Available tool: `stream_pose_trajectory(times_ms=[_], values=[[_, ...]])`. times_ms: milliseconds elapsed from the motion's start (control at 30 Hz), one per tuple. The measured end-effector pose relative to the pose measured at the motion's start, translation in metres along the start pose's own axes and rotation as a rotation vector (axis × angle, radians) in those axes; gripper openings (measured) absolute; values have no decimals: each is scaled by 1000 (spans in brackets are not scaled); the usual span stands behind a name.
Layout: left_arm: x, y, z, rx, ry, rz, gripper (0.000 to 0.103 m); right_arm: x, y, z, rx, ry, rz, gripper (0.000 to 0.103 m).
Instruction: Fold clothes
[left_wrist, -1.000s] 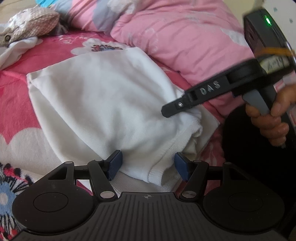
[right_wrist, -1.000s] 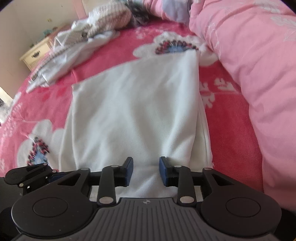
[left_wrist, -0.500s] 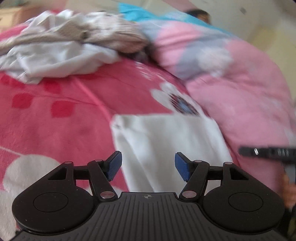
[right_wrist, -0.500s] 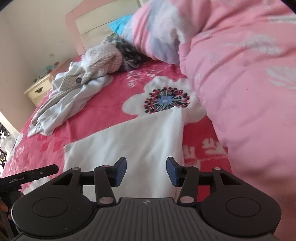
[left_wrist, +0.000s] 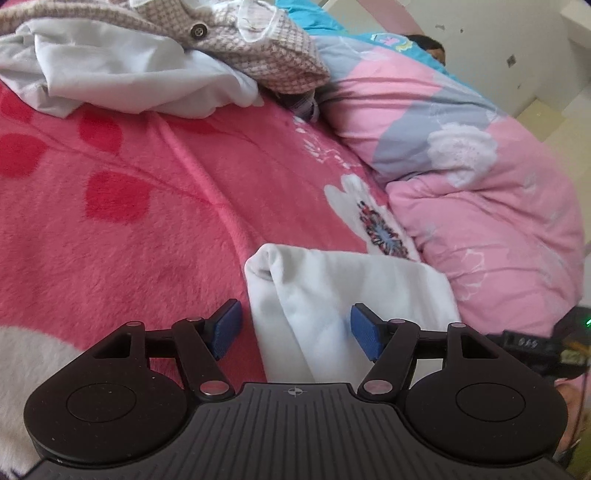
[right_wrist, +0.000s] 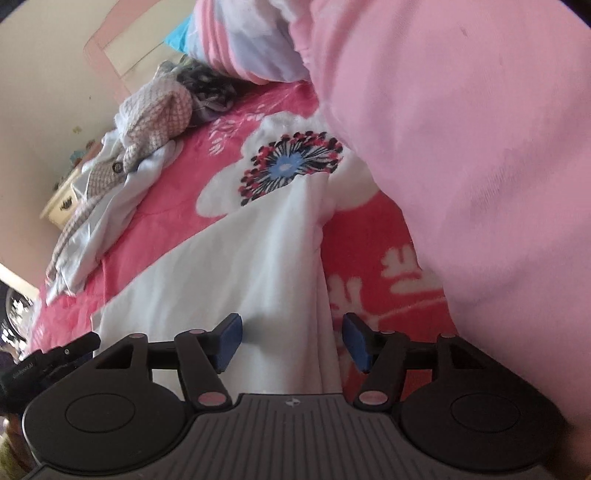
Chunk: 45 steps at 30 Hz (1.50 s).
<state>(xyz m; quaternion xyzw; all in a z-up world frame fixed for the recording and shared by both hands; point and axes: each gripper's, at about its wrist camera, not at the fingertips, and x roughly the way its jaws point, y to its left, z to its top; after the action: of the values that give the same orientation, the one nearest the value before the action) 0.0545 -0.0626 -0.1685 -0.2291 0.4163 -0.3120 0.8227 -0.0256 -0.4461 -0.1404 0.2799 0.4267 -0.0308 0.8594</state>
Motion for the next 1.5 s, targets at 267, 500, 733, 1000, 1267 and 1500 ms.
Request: stream_pose_trajectory(times_ms=[267, 500, 733, 1000, 1267, 1500], values=[[18, 21, 12, -65, -19, -105, 63, 28, 0, 18, 43, -89, 17, 66], [12, 36, 4, -176, 17, -198, 54, 31, -2, 14, 71, -77, 79, 68], [23, 51, 10, -238, 28, -239, 45, 37, -3, 21, 76, -89, 96, 66], [23, 44, 6, -218, -31, -195, 32, 54, 3, 34, 77, -147, 124, 38], [2, 35, 7, -159, -60, -218, 23, 49, 5, 41, -18, -132, 167, 35], [21, 50, 8, -182, -14, -227, 28, 62, 7, 40, -76, -137, 112, 54]])
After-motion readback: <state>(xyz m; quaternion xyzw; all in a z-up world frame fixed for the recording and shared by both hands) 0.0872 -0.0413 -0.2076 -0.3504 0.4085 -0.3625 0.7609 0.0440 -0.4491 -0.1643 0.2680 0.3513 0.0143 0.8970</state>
